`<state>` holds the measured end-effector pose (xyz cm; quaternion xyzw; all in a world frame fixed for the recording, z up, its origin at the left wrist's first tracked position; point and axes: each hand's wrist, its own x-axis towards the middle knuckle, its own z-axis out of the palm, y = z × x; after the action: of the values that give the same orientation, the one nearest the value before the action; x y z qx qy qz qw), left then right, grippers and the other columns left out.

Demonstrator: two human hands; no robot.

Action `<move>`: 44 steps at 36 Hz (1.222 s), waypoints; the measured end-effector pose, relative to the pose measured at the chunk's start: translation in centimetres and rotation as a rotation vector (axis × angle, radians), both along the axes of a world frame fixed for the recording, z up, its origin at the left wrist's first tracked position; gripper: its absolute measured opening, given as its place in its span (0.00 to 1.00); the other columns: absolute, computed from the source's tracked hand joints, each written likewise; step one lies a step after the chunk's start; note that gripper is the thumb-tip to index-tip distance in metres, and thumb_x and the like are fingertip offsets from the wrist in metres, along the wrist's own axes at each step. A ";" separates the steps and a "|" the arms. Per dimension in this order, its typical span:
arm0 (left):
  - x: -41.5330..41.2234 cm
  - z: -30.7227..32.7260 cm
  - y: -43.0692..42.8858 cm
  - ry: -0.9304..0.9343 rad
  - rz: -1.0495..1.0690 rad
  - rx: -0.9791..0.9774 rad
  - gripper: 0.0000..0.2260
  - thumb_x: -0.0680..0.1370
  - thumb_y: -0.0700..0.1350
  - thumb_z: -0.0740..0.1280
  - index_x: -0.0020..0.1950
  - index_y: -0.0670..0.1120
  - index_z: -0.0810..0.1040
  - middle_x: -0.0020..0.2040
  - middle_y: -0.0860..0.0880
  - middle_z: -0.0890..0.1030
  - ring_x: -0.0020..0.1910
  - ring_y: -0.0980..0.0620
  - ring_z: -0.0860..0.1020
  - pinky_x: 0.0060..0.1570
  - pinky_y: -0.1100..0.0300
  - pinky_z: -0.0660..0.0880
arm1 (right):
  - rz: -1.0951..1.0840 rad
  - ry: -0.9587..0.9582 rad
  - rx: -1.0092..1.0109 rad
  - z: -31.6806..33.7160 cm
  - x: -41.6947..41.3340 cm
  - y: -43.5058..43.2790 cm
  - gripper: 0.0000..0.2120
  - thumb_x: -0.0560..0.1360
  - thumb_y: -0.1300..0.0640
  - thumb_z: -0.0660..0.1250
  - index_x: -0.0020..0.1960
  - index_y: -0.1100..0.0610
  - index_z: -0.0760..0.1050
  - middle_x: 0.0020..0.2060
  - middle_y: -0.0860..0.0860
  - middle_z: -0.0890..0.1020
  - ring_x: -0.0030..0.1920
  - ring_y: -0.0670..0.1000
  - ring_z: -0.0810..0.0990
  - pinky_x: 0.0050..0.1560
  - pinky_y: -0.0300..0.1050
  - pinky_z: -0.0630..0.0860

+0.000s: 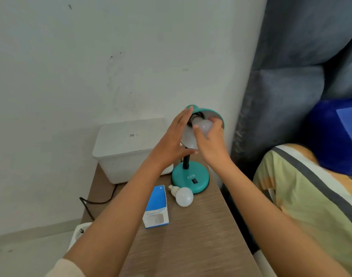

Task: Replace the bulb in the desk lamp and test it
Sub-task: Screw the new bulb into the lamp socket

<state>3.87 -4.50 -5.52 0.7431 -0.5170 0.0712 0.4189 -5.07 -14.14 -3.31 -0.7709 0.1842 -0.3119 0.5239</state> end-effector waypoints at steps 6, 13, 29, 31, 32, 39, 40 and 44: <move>0.1 0.1 0.3 -0.037 -0.019 -0.024 0.46 0.67 0.37 0.77 0.73 0.51 0.50 0.71 0.52 0.58 0.71 0.59 0.57 0.69 0.74 0.53 | 0.009 -0.009 -0.051 -0.3 0.0 0.8 0.29 0.75 0.62 0.62 0.72 0.58 0.53 0.66 0.54 0.57 0.59 0.46 0.62 0.56 0.30 0.60; 0.6 0.0 0.6 -0.060 0.013 -0.002 0.48 0.64 0.40 0.79 0.73 0.53 0.51 0.71 0.54 0.59 0.69 0.63 0.57 0.66 0.77 0.53 | -0.115 -0.067 -0.109 -0.1 -0.3 0.4 0.20 0.75 0.47 0.64 0.61 0.56 0.64 0.56 0.54 0.76 0.55 0.53 0.76 0.50 0.44 0.72; 0.4 -0.2 0.6 -0.026 0.007 -0.026 0.48 0.64 0.39 0.79 0.73 0.54 0.52 0.71 0.56 0.59 0.69 0.65 0.58 0.66 0.78 0.54 | -0.088 0.057 -0.070 0.1 -0.3 0.3 0.28 0.71 0.50 0.70 0.65 0.61 0.65 0.58 0.53 0.73 0.53 0.50 0.75 0.49 0.39 0.75; 0.5 -0.2 0.6 -0.026 0.010 -0.026 0.48 0.64 0.39 0.79 0.73 0.55 0.51 0.71 0.56 0.59 0.68 0.66 0.57 0.65 0.79 0.53 | -0.092 0.051 -0.081 0.1 -0.5 0.3 0.27 0.72 0.51 0.70 0.64 0.60 0.65 0.54 0.51 0.74 0.47 0.47 0.76 0.39 0.31 0.71; 0.5 -0.2 0.6 -0.028 0.013 -0.025 0.48 0.64 0.39 0.79 0.73 0.55 0.51 0.71 0.56 0.58 0.68 0.67 0.57 0.65 0.79 0.53 | -0.091 0.048 -0.065 0.1 -0.5 0.2 0.26 0.72 0.49 0.70 0.63 0.60 0.66 0.52 0.51 0.75 0.47 0.48 0.76 0.37 0.30 0.69; 0.6 -0.4 0.6 -0.003 0.017 -0.022 0.48 0.65 0.40 0.79 0.73 0.56 0.51 0.71 0.56 0.58 0.69 0.66 0.57 0.65 0.79 0.53 | -0.116 0.031 -0.171 0.0 -0.3 0.2 0.29 0.69 0.51 0.72 0.65 0.59 0.65 0.60 0.56 0.74 0.59 0.53 0.75 0.55 0.44 0.75; 0.6 -0.4 0.6 -0.001 0.019 -0.023 0.48 0.65 0.40 0.79 0.73 0.56 0.50 0.71 0.57 0.58 0.69 0.66 0.57 0.65 0.79 0.53 | -0.119 0.038 -0.163 -0.1 -0.4 0.2 0.28 0.70 0.49 0.71 0.64 0.59 0.66 0.59 0.56 0.76 0.56 0.53 0.76 0.48 0.39 0.75; 0.6 -0.3 0.7 -0.012 0.018 -0.013 0.49 0.64 0.40 0.79 0.73 0.56 0.50 0.71 0.57 0.57 0.69 0.67 0.56 0.65 0.79 0.52 | -0.105 0.053 -0.079 -0.1 -0.4 -0.2 0.28 0.72 0.44 0.68 0.63 0.61 0.68 0.56 0.56 0.78 0.52 0.51 0.77 0.42 0.33 0.72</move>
<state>4.51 -3.75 -5.85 0.7445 -0.5125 0.0827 0.4197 -5.46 -14.30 -3.39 -0.7882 0.2260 -0.3253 0.4709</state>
